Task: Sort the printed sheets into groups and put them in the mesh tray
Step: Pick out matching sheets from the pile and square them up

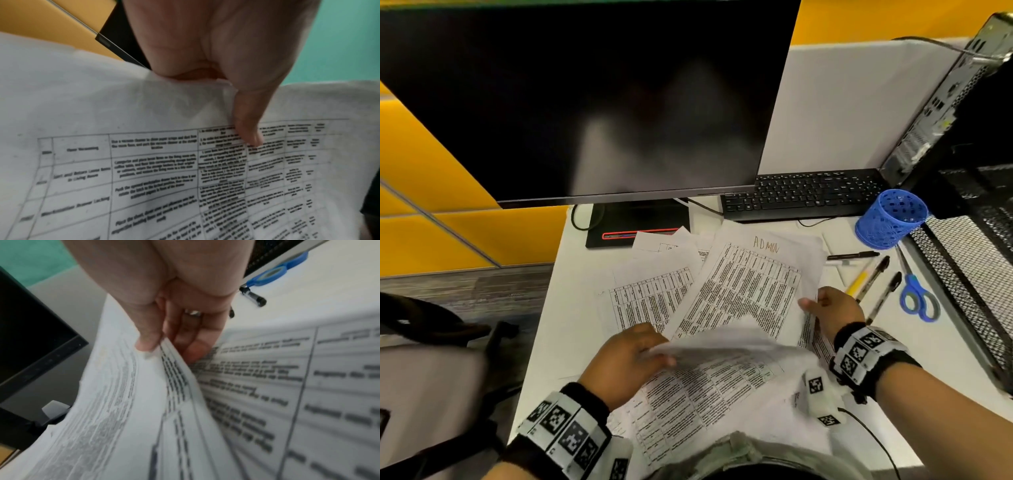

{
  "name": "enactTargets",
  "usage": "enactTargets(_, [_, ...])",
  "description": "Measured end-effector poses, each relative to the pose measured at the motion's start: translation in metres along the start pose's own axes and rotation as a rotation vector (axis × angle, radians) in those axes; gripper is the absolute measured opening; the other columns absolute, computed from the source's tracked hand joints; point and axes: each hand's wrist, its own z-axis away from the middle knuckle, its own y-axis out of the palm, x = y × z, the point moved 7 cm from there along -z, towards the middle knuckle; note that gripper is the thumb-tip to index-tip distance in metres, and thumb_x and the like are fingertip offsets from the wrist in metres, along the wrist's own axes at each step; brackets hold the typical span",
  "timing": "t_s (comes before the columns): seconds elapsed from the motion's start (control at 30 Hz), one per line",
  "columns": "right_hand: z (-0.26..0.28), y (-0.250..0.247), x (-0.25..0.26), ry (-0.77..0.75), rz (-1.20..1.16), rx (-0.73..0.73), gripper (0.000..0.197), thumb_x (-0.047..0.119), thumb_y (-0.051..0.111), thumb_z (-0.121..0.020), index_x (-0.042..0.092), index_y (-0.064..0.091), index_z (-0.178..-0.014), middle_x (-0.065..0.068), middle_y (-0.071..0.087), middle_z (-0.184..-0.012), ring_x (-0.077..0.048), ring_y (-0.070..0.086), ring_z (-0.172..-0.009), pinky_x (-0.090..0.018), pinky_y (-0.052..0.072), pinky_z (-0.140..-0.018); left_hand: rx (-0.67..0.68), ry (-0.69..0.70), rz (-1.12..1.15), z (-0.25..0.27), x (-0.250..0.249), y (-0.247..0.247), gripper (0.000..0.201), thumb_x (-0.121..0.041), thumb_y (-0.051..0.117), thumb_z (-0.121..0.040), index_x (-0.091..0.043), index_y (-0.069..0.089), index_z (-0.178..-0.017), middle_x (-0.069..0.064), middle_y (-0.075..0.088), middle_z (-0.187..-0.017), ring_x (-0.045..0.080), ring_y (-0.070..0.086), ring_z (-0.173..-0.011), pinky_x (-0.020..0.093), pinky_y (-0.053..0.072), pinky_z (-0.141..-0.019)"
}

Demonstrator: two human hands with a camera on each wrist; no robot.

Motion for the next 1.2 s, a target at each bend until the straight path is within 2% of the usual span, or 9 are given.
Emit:
enactTargets(0.1, [0.004,-0.006,0.002,-0.081,-0.275,0.073,0.015,0.007,0.061,-0.086,0.016,0.055,-0.076,0.005,0.063,-0.063,-0.012,0.055,-0.059,-0.018,0.046,-0.052,-0.101,-0.073,0.055,-0.008,-0.002,-0.020,0.028,-0.052,0.060,-0.070,-0.026,0.064,-0.080,-0.007,0.057,-0.085,0.007,0.058,-0.074,0.016,0.040,-0.058])
enactTargets(0.37, [0.014,-0.001,-0.001,-0.022,-0.644,0.150,0.029,-0.012,0.055,-0.083,0.015,0.065,-0.083,0.008,0.071,-0.057,-0.006,0.063,-0.049,-0.020,0.054,-0.050,-0.173,-0.249,0.335,-0.040,-0.004,-0.026,0.030,-0.032,0.068,-0.082,-0.023,0.064,-0.111,-0.001,0.071,-0.106,0.017,0.066,-0.097,0.041,0.051,-0.092])
enactTargets(0.5, [0.024,-0.001,0.010,-0.034,-0.617,0.108,0.032,-0.008,0.052,-0.085,0.014,0.066,-0.068,-0.003,0.062,-0.054,-0.016,0.046,-0.048,-0.019,0.038,-0.043,-0.231,-0.220,0.339,-0.047,-0.013,-0.016,0.030,-0.027,0.064,-0.085,-0.024,0.061,-0.115,-0.004,0.070,-0.107,0.016,0.064,-0.100,0.036,0.050,-0.091])
enactTargets(0.57, [0.034,-0.006,0.026,-0.045,-0.650,0.123,0.034,0.001,0.049,-0.091,0.023,0.063,-0.069,0.008,0.060,-0.047,-0.017,0.049,-0.054,-0.019,0.039,-0.046,-0.326,-0.195,0.396,-0.047,-0.020,-0.023,0.023,-0.019,0.066,-0.084,-0.025,0.059,-0.105,-0.008,0.070,-0.095,0.011,0.065,-0.091,0.031,0.050,-0.081])
enactTargets(0.63, [0.049,-0.010,0.051,-0.106,-0.657,0.191,0.031,0.012,0.035,-0.099,0.033,0.053,-0.084,0.028,0.061,-0.047,0.007,0.060,-0.057,-0.007,0.044,-0.055,-0.420,-0.180,0.510,-0.045,-0.027,-0.032,0.031,-0.013,0.068,-0.082,-0.024,0.052,-0.106,-0.010,0.068,-0.092,0.005,0.064,-0.086,0.030,0.050,-0.081])
enactTargets(0.77, [0.065,-0.019,0.092,-0.204,-0.666,0.211,0.031,0.030,0.037,-0.099,0.016,0.058,-0.116,-0.005,0.068,-0.117,-0.014,0.063,-0.098,-0.026,0.046,-0.088,-0.553,-0.091,0.685,-0.042,-0.045,-0.050,0.057,-0.009,0.066,-0.084,-0.030,0.036,-0.127,-0.011,0.065,-0.101,0.003,0.062,-0.092,0.022,0.050,-0.079])
enactTargets(0.87, [0.076,-0.029,0.122,-0.355,-0.601,0.141,0.032,0.000,0.040,-0.094,0.027,0.055,-0.103,-0.005,0.065,-0.115,-0.020,0.060,-0.104,-0.031,0.045,-0.094,-0.587,-0.002,0.649,-0.039,-0.068,-0.057,0.042,-0.015,0.054,-0.092,-0.030,0.039,-0.128,-0.022,0.059,-0.104,-0.004,0.058,-0.096,0.023,0.048,-0.087])
enactTargets(1.03, [0.101,-0.061,0.158,-0.615,-0.664,-0.059,0.026,0.007,0.039,-0.097,0.019,0.050,-0.117,0.014,0.060,-0.104,0.012,0.054,-0.090,-0.008,0.042,-0.087,-0.745,0.286,0.570,-0.015,-0.111,-0.077,0.035,-0.017,0.038,-0.099,-0.049,0.034,-0.113,-0.026,0.051,-0.118,-0.018,0.050,-0.108,0.008,0.040,-0.093])
enactTargets(1.2, [0.116,-0.054,0.150,-0.688,-0.634,-0.045,0.028,0.021,0.050,-0.091,0.024,0.044,-0.118,0.019,0.059,-0.113,0.013,0.056,-0.103,-0.007,0.046,-0.086,-0.686,0.333,0.556,-0.005,-0.110,-0.063,0.037,-0.024,0.040,-0.098,-0.051,0.027,-0.119,-0.028,0.045,-0.121,-0.023,0.044,-0.111,0.000,0.037,-0.091])
